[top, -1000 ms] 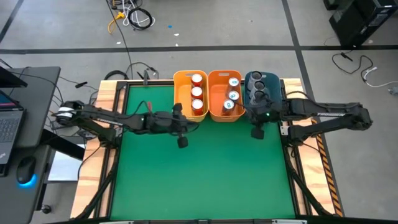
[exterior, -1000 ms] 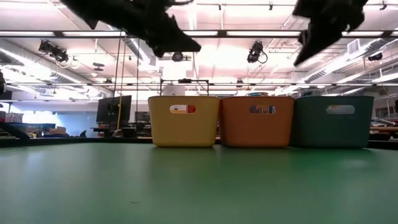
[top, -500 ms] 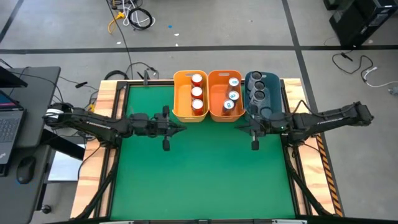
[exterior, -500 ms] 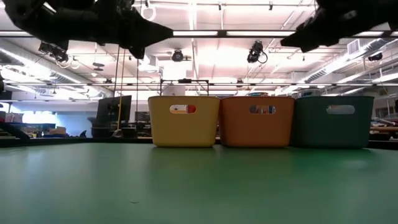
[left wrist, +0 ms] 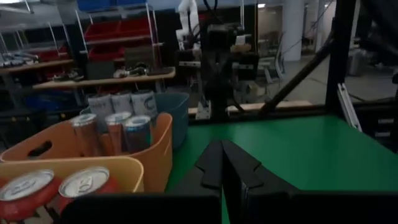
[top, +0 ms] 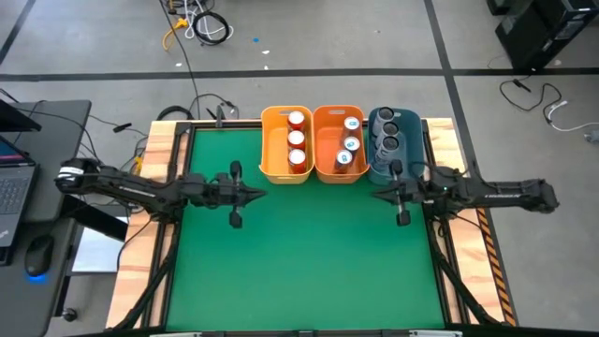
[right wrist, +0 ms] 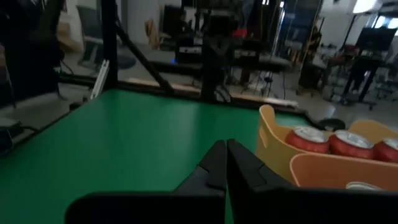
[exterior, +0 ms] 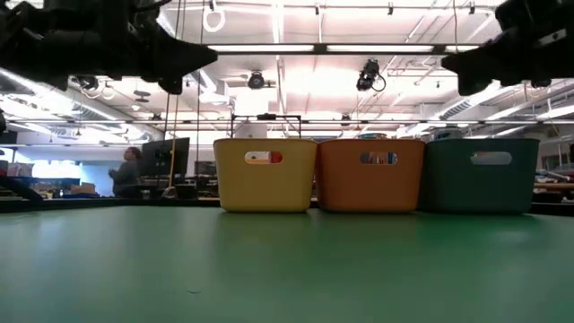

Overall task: Sort soda cans
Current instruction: Return to Home Position

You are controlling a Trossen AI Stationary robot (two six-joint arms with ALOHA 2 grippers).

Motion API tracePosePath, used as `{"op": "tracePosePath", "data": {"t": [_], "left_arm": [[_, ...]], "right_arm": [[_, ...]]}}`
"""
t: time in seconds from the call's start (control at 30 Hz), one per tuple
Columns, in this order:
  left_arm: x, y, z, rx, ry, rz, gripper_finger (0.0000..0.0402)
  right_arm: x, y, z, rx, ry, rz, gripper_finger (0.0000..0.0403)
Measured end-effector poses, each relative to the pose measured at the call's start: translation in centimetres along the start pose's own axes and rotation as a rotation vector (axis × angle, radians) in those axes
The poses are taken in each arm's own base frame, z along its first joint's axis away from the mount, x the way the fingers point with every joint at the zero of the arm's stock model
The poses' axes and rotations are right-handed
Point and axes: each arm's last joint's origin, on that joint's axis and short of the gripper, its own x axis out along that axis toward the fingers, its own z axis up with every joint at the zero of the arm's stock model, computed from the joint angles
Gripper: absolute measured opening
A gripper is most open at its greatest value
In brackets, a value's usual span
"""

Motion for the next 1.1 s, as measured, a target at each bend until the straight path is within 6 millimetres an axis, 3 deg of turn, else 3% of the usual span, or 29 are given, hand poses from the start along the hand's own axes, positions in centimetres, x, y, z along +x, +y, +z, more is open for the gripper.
{"op": "tracePosePath", "data": {"t": [0.33,0.63,1.1], "left_arm": [[-4.0,0.3,-0.5,-0.003,-0.122,0.011,0.0001],[-6.0,0.2,-2.4,-0.021,-0.068,-0.01,0.0001],[-8.1,0.4,-3.0,-0.021,0.045,-0.014,0.0001]], "right_arm": [[-2.6,0.5,-1.3,0.015,-0.09,0.007,0.0],[-2.2,0.5,-3.0,0.07,0.001,-0.034,0.0],[-2.2,0.2,-3.2,0.059,0.018,-0.128,0.0]]}}
